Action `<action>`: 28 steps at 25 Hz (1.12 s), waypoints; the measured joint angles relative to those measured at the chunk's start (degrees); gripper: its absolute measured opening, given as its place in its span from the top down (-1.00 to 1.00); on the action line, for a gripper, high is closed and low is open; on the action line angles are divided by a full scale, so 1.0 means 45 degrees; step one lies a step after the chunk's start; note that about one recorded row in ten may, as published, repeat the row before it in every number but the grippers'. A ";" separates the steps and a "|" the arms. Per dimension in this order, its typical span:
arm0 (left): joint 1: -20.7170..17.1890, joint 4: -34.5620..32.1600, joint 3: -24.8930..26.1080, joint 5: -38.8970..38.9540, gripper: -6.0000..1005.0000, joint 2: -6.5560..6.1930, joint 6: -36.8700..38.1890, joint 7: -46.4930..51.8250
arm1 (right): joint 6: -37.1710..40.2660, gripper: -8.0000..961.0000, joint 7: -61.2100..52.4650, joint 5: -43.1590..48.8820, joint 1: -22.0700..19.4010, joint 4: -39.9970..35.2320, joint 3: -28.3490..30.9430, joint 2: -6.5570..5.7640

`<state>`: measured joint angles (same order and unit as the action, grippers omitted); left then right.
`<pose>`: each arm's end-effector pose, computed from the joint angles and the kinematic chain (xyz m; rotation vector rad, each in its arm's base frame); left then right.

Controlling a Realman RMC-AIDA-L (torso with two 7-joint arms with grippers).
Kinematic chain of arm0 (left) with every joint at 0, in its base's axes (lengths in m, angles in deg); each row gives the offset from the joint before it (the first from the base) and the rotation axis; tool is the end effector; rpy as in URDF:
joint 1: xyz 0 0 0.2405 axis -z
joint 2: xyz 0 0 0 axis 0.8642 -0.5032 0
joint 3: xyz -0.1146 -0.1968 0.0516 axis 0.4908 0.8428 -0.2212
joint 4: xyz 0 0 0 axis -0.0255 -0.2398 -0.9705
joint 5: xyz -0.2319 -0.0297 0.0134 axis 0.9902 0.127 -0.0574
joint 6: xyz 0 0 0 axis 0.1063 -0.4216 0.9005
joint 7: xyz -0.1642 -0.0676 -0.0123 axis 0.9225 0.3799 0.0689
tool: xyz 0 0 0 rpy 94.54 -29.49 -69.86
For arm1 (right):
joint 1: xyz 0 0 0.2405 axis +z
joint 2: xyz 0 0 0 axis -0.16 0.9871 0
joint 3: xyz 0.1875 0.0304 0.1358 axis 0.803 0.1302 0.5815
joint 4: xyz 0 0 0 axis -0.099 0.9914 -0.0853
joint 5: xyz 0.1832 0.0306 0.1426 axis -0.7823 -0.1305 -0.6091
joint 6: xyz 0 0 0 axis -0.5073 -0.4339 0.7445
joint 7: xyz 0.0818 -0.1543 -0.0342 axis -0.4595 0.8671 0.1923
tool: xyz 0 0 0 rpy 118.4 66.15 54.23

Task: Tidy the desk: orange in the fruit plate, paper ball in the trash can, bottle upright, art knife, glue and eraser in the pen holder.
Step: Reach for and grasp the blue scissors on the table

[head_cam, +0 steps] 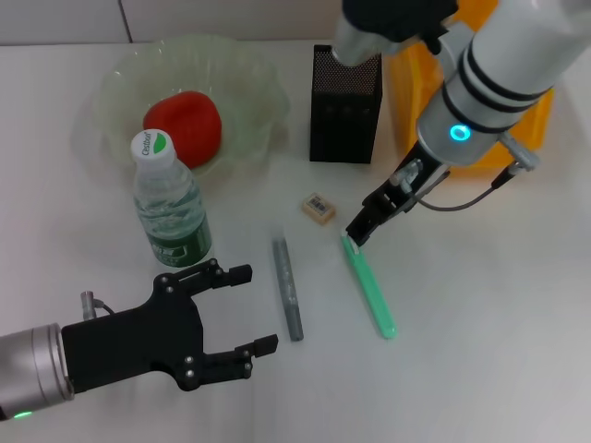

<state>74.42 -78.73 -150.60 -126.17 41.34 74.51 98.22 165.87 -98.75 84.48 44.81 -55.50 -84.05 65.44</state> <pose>-0.2727 0.2485 -0.0724 -2.7121 -0.2066 -0.8961 0.1174 0.3900 -0.0882 -2.4907 1.1039 -0.6422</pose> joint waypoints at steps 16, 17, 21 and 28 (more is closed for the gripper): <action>0.0136 -0.0001 -0.0040 0.0010 -0.62 0.0010 -0.0285 -0.0012 | -0.1170 -0.74 -0.0008 -0.1382 0.0875 0.0952 -0.3521 0.0000; 0.0142 -0.0001 -0.0041 0.0014 -0.62 0.0007 -0.0285 -0.0012 | -0.1228 -0.74 -0.0008 -0.1435 0.0945 0.1041 -0.3618 -0.0001; 0.0147 -0.0002 -0.0040 0.0020 -0.62 0.0002 -0.0283 -0.0022 | -0.1513 -0.74 -0.0011 -0.1728 0.1069 0.1532 -0.3632 -0.0001; 0.0147 -0.0002 -0.0040 0.0010 -0.62 -0.0001 -0.0276 -0.0021 | -0.1772 -0.74 -0.0019 -0.2169 0.1328 0.2432 -0.3412 -0.0001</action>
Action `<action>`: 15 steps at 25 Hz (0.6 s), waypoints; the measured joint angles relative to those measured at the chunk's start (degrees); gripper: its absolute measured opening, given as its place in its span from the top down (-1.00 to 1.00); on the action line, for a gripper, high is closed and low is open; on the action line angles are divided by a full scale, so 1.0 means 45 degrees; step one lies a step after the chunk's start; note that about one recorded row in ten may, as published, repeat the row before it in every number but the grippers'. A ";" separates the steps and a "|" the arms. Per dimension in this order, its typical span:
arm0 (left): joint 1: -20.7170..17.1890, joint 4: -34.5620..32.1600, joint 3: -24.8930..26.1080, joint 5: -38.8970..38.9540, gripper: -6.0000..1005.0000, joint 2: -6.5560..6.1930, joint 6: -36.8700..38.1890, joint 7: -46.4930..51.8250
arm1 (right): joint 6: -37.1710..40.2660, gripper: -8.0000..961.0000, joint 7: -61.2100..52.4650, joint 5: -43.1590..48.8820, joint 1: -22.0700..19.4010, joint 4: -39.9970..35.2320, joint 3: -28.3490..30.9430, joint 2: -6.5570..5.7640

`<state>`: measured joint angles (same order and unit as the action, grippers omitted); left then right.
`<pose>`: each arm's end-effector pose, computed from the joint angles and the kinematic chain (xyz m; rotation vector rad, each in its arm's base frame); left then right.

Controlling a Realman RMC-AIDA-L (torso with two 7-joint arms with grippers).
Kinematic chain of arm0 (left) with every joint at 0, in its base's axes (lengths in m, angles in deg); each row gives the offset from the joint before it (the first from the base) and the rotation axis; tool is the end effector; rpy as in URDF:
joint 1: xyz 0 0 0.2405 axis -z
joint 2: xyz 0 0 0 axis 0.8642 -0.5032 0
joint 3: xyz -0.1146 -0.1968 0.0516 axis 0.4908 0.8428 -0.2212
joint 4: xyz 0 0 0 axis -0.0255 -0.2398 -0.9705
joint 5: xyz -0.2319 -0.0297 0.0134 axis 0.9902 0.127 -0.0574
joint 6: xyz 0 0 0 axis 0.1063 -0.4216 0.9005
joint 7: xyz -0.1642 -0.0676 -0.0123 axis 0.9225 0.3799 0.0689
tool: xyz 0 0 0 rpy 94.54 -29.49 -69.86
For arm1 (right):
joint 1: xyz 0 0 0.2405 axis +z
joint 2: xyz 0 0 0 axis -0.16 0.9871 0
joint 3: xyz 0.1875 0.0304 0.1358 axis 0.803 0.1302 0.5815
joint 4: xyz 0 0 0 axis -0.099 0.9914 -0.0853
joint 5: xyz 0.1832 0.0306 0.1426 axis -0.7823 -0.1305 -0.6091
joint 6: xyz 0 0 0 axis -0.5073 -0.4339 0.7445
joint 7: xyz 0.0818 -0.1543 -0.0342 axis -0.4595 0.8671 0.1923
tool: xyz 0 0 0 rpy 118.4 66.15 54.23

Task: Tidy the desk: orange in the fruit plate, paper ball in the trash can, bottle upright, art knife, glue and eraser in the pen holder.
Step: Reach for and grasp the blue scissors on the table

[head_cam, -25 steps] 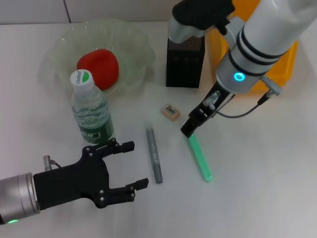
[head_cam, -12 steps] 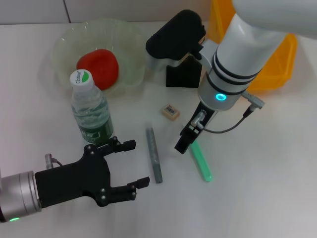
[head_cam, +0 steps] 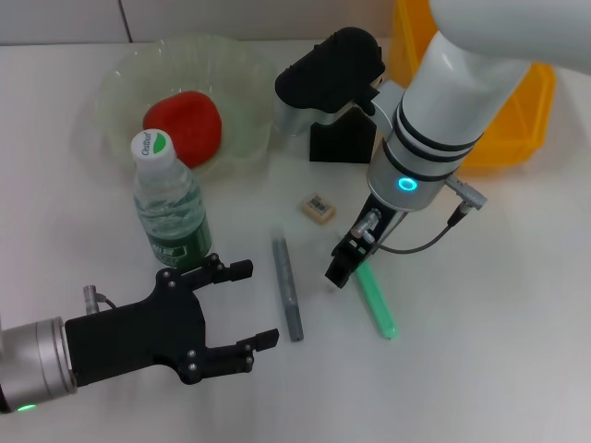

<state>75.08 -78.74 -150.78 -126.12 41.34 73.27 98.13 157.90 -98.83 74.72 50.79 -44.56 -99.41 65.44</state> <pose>-0.2724 0.2538 -0.0739 -2.7123 -0.1970 -0.8731 0.1211 0.3689 -0.1400 -2.5828 0.9684 -0.7950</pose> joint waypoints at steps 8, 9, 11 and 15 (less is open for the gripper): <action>-0.0057 0.0000 0.0000 -0.0008 -0.62 0.0018 0.0015 -0.0006 | 0.0061 -0.19 -0.0005 -0.0024 0.0068 0.0210 0.0009 0.0000; -0.0067 0.0000 0.0000 -0.0009 -0.62 0.0020 0.0013 -0.0009 | 0.0072 -0.12 -0.0006 -0.0026 0.0072 0.0230 -0.0014 0.0001; -0.0068 0.0002 0.0000 -0.0009 -0.62 0.0027 0.0012 -0.0020 | 0.0102 0.07 -0.0006 -0.0026 0.0135 0.0282 -0.0083 0.0001; -0.0008 0.0172 0.0000 -0.0002 -0.62 0.0040 0.0005 -0.0098 | 0.0136 0.31 -0.0006 -0.0010 0.0248 0.0346 -0.0170 0.0001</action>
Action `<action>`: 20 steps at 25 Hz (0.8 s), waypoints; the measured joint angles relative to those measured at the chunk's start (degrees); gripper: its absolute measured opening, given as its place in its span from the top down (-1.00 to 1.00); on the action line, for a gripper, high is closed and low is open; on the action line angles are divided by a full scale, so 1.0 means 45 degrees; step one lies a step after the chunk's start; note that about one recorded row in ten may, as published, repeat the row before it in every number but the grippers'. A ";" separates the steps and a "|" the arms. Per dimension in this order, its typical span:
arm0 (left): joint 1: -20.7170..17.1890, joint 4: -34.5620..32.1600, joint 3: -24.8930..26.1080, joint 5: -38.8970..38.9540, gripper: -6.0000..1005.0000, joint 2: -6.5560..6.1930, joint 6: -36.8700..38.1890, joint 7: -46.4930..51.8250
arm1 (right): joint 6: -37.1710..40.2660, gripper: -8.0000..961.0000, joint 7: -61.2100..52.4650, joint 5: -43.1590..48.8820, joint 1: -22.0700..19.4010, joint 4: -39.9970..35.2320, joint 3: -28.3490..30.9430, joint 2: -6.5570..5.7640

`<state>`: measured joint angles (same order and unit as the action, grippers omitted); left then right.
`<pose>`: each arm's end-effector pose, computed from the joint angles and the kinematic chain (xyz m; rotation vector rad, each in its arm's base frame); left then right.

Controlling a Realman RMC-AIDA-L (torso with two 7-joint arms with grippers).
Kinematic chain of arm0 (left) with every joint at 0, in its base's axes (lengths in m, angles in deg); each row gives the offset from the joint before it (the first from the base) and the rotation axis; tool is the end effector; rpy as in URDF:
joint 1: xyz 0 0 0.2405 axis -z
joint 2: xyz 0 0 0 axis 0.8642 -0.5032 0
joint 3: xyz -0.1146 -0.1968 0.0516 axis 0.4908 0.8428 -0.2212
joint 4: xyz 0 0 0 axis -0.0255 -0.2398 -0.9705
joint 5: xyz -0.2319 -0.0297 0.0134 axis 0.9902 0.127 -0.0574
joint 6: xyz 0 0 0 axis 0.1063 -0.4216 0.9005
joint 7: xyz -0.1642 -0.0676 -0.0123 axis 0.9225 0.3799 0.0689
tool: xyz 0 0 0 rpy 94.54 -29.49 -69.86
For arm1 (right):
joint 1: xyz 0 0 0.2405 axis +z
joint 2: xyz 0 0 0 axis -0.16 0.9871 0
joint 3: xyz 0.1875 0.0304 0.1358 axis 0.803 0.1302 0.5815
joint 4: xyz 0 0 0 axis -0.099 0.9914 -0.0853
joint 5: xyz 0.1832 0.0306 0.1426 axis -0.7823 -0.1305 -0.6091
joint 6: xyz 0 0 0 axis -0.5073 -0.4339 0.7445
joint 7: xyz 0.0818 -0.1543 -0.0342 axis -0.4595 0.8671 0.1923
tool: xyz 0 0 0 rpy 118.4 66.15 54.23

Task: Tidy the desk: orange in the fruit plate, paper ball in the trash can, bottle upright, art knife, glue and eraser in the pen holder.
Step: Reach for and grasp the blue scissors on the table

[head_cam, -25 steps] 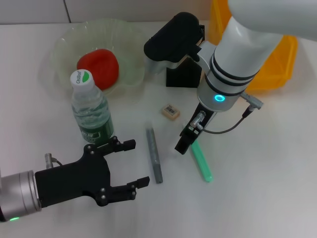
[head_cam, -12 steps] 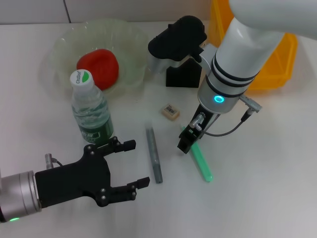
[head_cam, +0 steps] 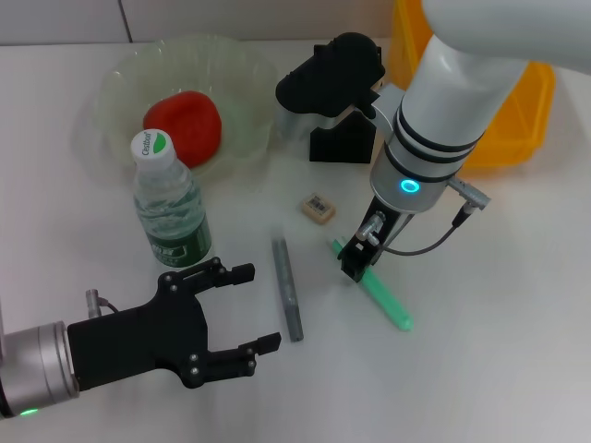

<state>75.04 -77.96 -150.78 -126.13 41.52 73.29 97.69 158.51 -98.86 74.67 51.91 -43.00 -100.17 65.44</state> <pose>-0.2730 0.2510 -0.0766 -2.7126 -0.2072 -0.8783 0.1245 0.3678 -0.1399 -2.5722 0.9613 -0.8414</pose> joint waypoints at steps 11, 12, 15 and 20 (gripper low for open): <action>0.0024 0.0025 0.0000 0.0056 -0.62 -0.0006 0.0034 -0.0017 | 0.0152 0.72 0.0002 0.0207 -0.0356 -0.0534 -0.0011 -0.0012; 0.0060 0.0025 0.0000 0.0071 -0.62 -0.0003 0.0061 -0.0020 | 0.0249 0.77 0.0002 0.0365 -0.0601 -0.0992 0.0081 -0.0037; 0.0095 0.0025 0.0000 0.0082 -0.62 -0.0001 0.0094 -0.0011 | 0.0406 0.90 0.0003 0.0586 -0.0879 -0.1513 0.0300 -0.0038; 0.0146 0.0025 0.0000 0.0078 -0.62 0.0001 0.0129 0.0032 | 0.0698 0.77 0.0003 0.0679 -0.1312 -0.2286 0.0913 -0.0032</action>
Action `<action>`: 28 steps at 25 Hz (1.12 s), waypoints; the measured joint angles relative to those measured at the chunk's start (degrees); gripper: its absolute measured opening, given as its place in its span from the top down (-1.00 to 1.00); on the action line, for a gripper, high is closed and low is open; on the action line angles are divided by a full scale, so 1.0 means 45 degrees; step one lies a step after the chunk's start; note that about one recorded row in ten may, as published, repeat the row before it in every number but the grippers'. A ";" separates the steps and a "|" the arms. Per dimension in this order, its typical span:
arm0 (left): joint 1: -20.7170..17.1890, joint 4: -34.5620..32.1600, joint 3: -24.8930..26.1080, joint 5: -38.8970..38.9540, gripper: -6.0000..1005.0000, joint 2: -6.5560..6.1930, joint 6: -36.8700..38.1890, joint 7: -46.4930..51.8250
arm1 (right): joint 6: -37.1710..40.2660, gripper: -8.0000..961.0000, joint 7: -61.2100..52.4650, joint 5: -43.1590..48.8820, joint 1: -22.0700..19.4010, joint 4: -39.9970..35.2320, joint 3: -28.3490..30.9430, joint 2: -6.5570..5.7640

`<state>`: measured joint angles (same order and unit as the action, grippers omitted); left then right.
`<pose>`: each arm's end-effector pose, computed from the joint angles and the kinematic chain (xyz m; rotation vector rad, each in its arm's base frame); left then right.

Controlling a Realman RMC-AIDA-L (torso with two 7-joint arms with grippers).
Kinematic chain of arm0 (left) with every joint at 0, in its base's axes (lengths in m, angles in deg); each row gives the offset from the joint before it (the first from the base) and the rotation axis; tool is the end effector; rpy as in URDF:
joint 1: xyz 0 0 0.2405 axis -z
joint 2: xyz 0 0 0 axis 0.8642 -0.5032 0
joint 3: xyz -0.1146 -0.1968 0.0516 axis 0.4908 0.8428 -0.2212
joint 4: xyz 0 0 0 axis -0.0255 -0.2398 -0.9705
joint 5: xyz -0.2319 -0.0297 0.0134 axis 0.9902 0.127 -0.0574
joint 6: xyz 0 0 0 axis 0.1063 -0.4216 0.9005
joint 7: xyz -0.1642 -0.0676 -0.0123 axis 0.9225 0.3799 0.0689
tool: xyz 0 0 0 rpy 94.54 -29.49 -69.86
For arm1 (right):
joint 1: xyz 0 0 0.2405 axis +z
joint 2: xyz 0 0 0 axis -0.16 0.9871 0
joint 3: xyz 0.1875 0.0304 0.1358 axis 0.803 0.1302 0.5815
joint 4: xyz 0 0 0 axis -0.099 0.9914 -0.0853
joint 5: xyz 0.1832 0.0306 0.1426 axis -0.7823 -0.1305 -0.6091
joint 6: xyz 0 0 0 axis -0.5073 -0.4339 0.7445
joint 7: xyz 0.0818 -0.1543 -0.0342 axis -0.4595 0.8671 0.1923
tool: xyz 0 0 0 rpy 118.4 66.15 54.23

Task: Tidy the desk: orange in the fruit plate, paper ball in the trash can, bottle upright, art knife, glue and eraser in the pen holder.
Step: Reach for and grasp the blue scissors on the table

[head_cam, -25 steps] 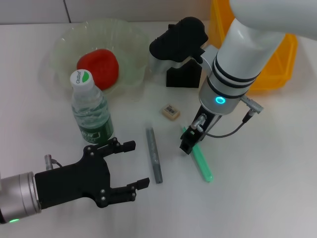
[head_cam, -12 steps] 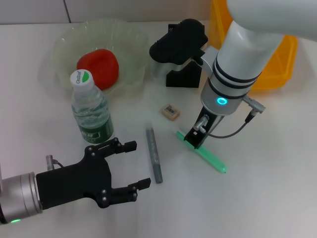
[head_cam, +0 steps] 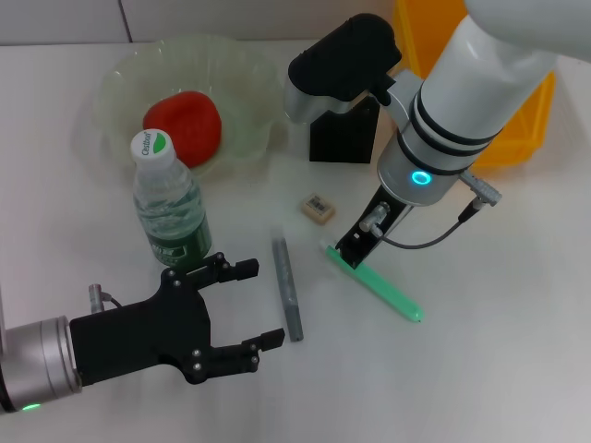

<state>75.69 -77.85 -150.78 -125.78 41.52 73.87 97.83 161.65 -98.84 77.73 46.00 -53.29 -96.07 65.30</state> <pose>-0.2686 0.2534 -0.0757 -2.7133 -0.1947 -0.8989 0.1128 0.3662 -0.1252 -2.5971 0.9703 -0.7299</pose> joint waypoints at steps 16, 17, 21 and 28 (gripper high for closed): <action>0.0040 0.0033 0.0000 0.0020 -0.62 -0.0002 -0.0058 -0.0047 | -0.0194 0.35 0.0026 -0.0084 0.0584 0.1170 -0.0816 0.0032; 0.0040 0.0033 0.0000 0.0020 -0.62 -0.0002 -0.0058 -0.0047 | -0.0231 0.35 0.0026 -0.0109 0.0656 0.1235 -0.1004 0.0032; 0.0040 0.0068 0.0020 0.0017 -0.62 -0.0001 -0.0077 -0.0064 | -0.0293 0.35 0.0025 -0.0229 0.0715 0.1250 -0.1277 0.0032; 0.0040 0.0077 0.0043 0.0013 -0.62 -0.0001 -0.0092 -0.0073 | -0.0336 0.42 0.0024 -0.0409 0.0779 0.1328 -0.1451 0.0032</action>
<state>75.87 -77.50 -150.59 -125.72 41.52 73.46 97.50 160.14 -98.74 75.89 49.51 -47.32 -102.60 65.44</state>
